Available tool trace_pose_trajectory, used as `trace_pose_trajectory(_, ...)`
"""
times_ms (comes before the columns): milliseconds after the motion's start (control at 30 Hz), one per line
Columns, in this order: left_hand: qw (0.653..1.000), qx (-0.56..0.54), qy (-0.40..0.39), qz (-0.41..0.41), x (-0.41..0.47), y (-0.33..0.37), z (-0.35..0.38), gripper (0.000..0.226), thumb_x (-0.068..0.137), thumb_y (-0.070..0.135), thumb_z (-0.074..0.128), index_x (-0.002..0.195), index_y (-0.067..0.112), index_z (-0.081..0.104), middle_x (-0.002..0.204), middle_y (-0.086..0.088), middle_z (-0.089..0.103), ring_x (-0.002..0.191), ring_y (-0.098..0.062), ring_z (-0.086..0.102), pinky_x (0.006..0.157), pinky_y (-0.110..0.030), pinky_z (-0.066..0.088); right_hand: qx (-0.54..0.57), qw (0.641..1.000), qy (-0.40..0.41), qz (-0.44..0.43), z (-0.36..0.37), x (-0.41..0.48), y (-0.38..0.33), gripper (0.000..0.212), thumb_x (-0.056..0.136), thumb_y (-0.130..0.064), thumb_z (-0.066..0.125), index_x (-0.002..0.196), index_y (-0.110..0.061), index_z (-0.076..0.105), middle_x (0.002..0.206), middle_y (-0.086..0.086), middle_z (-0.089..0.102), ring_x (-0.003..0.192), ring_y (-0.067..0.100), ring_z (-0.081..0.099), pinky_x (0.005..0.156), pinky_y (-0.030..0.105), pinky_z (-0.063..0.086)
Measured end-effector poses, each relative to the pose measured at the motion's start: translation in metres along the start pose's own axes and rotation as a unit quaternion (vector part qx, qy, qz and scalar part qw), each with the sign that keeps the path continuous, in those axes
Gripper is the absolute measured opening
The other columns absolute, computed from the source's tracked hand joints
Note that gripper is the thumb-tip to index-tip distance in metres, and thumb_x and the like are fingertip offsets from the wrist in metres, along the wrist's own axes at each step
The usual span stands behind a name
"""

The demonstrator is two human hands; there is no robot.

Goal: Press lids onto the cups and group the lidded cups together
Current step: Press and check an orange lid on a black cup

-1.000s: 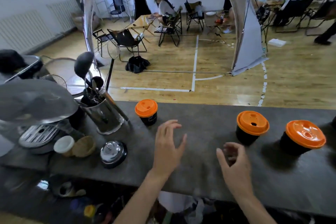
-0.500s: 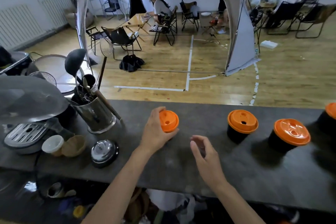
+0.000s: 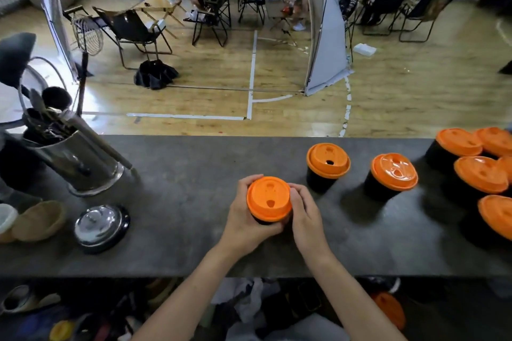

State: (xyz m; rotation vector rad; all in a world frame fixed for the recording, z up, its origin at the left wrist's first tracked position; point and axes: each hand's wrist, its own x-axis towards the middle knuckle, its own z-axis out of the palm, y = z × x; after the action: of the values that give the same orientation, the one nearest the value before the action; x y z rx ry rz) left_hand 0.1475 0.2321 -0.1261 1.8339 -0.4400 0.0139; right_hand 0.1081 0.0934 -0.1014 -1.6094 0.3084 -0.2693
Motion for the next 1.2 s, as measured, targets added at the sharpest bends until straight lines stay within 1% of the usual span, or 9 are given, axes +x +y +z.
trace_pose_trajectory(167, 1.0, -0.025, 0.003, 0.007, -0.001, 0.002, 0.002, 0.102, 0.059, 0.021, 0.097, 0.145, 0.018, 0.041, 0.143, 0.004, 0.049, 0.132, -0.01, 0.052, 0.109, -0.021, 0.042, 0.004, 1.0, 0.029, 0.002, 0.002, 0.005, -0.005, 0.02, 0.105, -0.024, 0.051, 0.09, -0.015, 0.06, 0.087, -0.002, 0.067, 0.079, 0.001, 0.062, 0.075, 0.021, 0.048)
trace_pose_trajectory(300, 0.999, -0.021, 0.029, -0.016, -0.002, 0.005, 0.006, 0.108, 0.054, 0.043, 0.096, 0.142, 0.017, 0.039, 0.133, 0.002, 0.055, 0.122, -0.008, 0.058, 0.102, -0.02, 0.046, -0.01, 0.997, 0.071, -0.012, 0.005, -0.002, -0.001, 0.016, 0.104, -0.024, 0.053, 0.089, -0.02, 0.058, 0.082, -0.007, 0.064, 0.072, 0.002, 0.058, 0.071, 0.021, 0.046)
trace_pose_trajectory(433, 0.998, -0.025, 0.046, -0.038, 0.0, 0.005, 0.006, 0.081, 0.056, 0.032, 0.096, 0.119, 0.031, 0.045, 0.115, 0.009, 0.065, 0.105, -0.002, 0.064, 0.089, -0.017, 0.048, -0.001, 0.996, 0.086, -0.006, 0.005, 0.002, -0.003, 0.014, 0.103, -0.02, 0.055, 0.09, -0.019, 0.059, 0.087, -0.005, 0.065, 0.074, -0.007, 0.059, 0.071, 0.016, 0.045)
trace_pose_trajectory(567, 0.999, -0.02, 0.006, -0.036, 0.002, -0.003, 0.001, 0.071, 0.059, 0.024, 0.093, 0.114, 0.028, 0.048, 0.109, 0.01, 0.066, 0.102, -0.003, 0.065, 0.085, -0.016, 0.047, 0.007, 0.999, 0.046, 0.009, 0.001, 0.009, -0.002, 0.014, 0.104, -0.024, 0.054, 0.098, -0.014, 0.062, 0.096, -0.002, 0.068, 0.085, -0.003, 0.062, 0.08, 0.016, 0.049)
trace_pose_trajectory(733, 0.999, -0.02, 0.041, 0.001, -0.001, -0.002, 0.009, 0.074, 0.06, 0.025, 0.095, 0.122, 0.02, 0.056, 0.118, 0.001, 0.065, 0.111, -0.01, 0.064, 0.092, -0.023, 0.05, -0.012, 0.996, 0.084, 0.001, 0.0, -0.001, -0.002, 0.016, 0.103, -0.025, 0.055, 0.099, -0.014, 0.065, 0.097, -0.002, 0.071, 0.091, 0.003, 0.066, 0.081, 0.017, 0.05)
trace_pose_trajectory(833, 0.998, -0.024, 0.057, -0.012, -0.001, -0.001, 0.01, 0.073, 0.058, 0.031, 0.094, 0.12, 0.017, 0.057, 0.116, 0.001, 0.065, 0.108, -0.007, 0.065, 0.09, -0.019, 0.049, -0.012, 0.995, 0.101, -0.01, 0.006, -0.007, -0.004, 0.012, 0.102, -0.024, 0.057, 0.096, -0.017, 0.064, 0.095, -0.004, 0.07, 0.088, 0.001, 0.065, 0.079, 0.016, 0.049)
trace_pose_trajectory(967, 1.0, -0.019, -0.004, -0.019, 0.002, -0.004, 0.003, 0.074, 0.058, 0.013, 0.097, 0.12, 0.028, 0.058, 0.117, 0.004, 0.067, 0.109, -0.003, 0.065, 0.091, -0.014, 0.046, 0.016, 0.994, 0.098, 0.036, 0.008, 0.005, -0.006, 0.018, 0.102, -0.031, 0.056, 0.094, -0.016, 0.062, 0.091, -0.002, 0.068, 0.086, 0.006, 0.063, 0.08, 0.022, 0.049)
trace_pose_trajectory(1067, 0.999, -0.018, -0.034, -0.015, 0.002, -0.005, 0.002, 0.082, 0.058, 0.002, 0.098, 0.124, 0.03, 0.058, 0.121, 0.009, 0.068, 0.113, -0.004, 0.065, 0.095, -0.015, 0.046, 0.033, 0.996, 0.062, 0.052, 0.003, 0.012, -0.007, 0.028, 0.104, -0.031, 0.053, 0.097, -0.009, 0.068, 0.092, 0.008, 0.072, 0.086, 0.009, 0.066, 0.078, 0.021, 0.051)
trace_pose_trajectory(1200, 1.0, -0.022, -0.014, -0.002, -0.001, 0.004, 0.006, 0.085, 0.059, 0.017, 0.101, 0.129, 0.023, 0.054, 0.121, 0.019, 0.066, 0.116, -0.004, 0.064, 0.095, -0.014, 0.046, 0.008, 0.998, 0.054, 0.027, -0.003, 0.011, -0.01, 0.028, 0.106, -0.024, 0.05, 0.096, -0.009, 0.071, 0.092, 0.005, 0.075, 0.085, 0.005, 0.068, 0.077, 0.018, 0.051)
